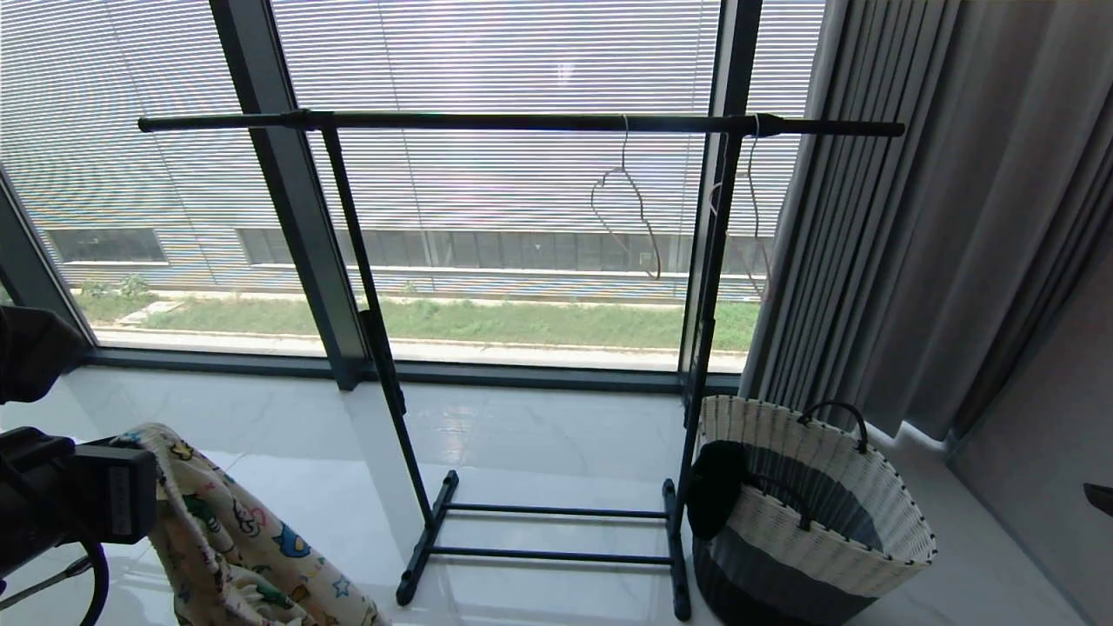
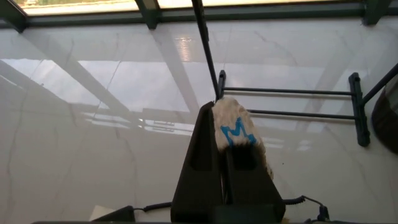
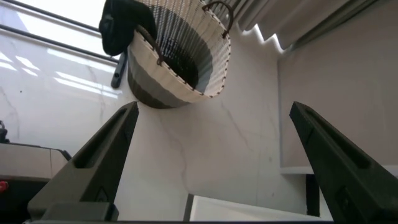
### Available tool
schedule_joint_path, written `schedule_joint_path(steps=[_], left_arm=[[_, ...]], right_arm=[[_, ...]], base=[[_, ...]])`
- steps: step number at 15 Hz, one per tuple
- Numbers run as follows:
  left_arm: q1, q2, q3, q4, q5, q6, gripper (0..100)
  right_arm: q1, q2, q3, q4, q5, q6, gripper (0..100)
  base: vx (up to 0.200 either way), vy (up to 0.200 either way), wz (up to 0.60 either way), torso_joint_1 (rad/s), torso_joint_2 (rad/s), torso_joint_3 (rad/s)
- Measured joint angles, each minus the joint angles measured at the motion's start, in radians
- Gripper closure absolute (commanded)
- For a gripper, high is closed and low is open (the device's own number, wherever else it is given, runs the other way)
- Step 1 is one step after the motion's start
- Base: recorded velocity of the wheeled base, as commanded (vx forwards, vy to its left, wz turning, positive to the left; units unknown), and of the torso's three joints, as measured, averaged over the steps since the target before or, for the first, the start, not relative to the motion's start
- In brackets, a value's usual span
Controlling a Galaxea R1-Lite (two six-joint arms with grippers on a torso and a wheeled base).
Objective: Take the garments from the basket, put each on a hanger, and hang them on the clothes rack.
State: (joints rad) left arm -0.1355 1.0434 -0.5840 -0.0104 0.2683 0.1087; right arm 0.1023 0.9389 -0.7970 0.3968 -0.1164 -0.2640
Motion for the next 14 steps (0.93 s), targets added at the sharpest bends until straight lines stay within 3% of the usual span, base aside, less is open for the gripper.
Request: schedule_joint_path(steps=[9, 12, 14], left_arm=[[0.001, -0.011, 0.001, 0.0, 0.001, 0.004, 100], [0.001, -0.012, 0.0, 0.0, 0.004, 0.011, 100], [0.001, -0.013, 0.0, 0.0, 0.004, 0.011, 100]], right_arm=[[0.0, -0.002, 0.006, -0.013, 0.004, 0.003, 0], [0.0, 0.0, 0.044, -0.141, 0.017, 0.037, 0], [0.0, 0.002, 0.08, -0.214, 0.076, 0.065, 0]], base=[[0.0, 0.0, 0.0, 0.241, -0.52, -0.287], [0.0, 0.0, 0.0, 0.09, -0.19, -0.102], [0.1, 0.0, 0.0, 0.027, -0.05, -0.029]])
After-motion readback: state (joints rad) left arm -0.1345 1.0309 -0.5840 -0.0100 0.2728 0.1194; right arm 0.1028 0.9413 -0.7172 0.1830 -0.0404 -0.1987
